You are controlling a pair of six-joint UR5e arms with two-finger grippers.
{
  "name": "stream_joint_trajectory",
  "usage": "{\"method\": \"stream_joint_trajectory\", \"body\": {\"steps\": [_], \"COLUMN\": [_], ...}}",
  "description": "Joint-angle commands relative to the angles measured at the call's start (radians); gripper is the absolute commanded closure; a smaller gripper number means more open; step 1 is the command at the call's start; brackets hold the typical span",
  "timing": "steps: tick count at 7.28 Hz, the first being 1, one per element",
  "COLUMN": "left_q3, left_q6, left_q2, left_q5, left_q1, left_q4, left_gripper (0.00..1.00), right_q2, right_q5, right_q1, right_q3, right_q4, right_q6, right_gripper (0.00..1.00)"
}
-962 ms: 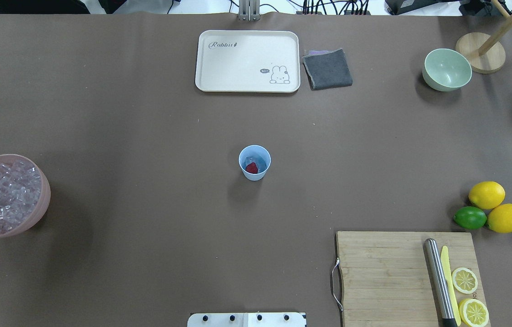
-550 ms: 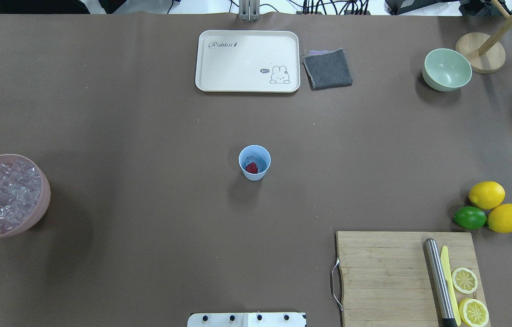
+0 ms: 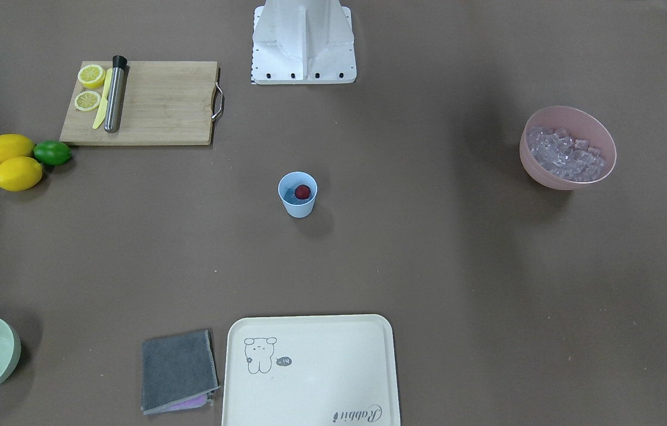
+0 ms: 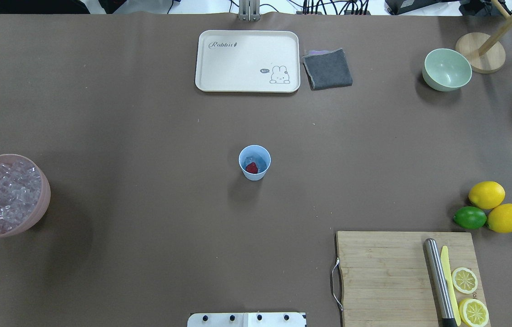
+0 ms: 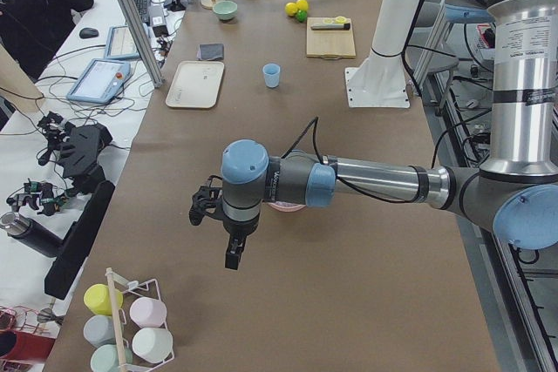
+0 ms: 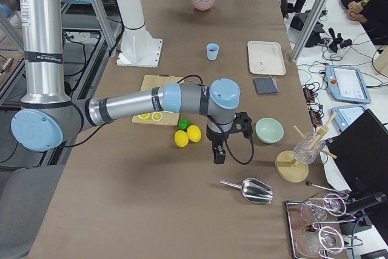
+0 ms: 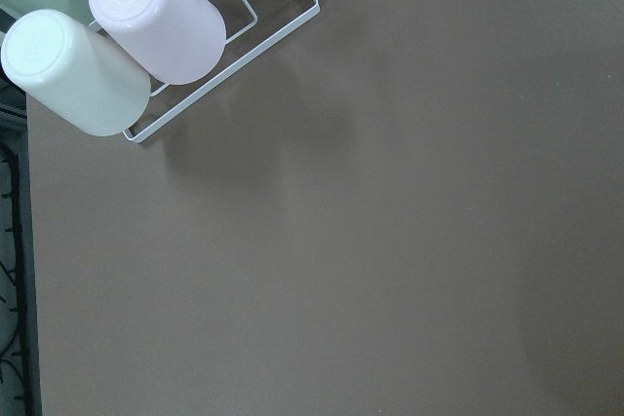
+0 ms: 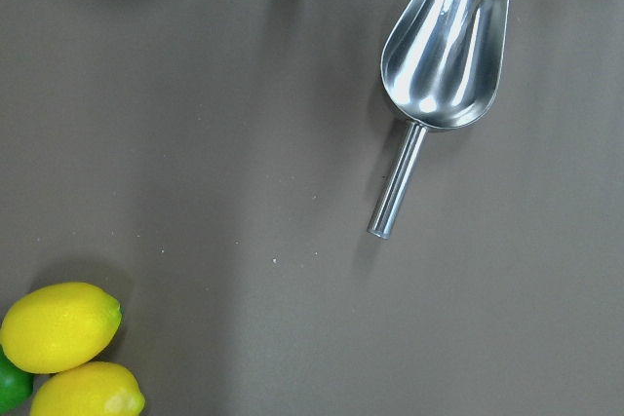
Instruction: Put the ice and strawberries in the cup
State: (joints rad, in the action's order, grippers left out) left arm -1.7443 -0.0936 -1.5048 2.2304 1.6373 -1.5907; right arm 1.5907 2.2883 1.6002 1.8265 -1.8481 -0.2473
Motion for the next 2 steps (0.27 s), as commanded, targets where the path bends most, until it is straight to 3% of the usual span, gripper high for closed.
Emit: {"method": "stream_joint_trajectory", "body": {"steps": [1, 2], "left_q3": [0.0, -0.001], "left_q6": [0.0, 0.0], "left_q2": [0.0, 0.0], "left_q5": [0.0, 0.0], "left_q1": [-0.016, -0.02], "left_q4": [0.0, 0.0], "left_gripper": [0.03, 0.02], "right_q2": [0.012, 0.017], "right_q5": [-0.001, -0.001], "right_q1": [0.0, -0.002], "right_q3": [-0.007, -0.007], "right_q4": [0.001, 0.003], "right_q6": [-0.004, -0.004], "right_gripper": [0.0, 0.0]}}
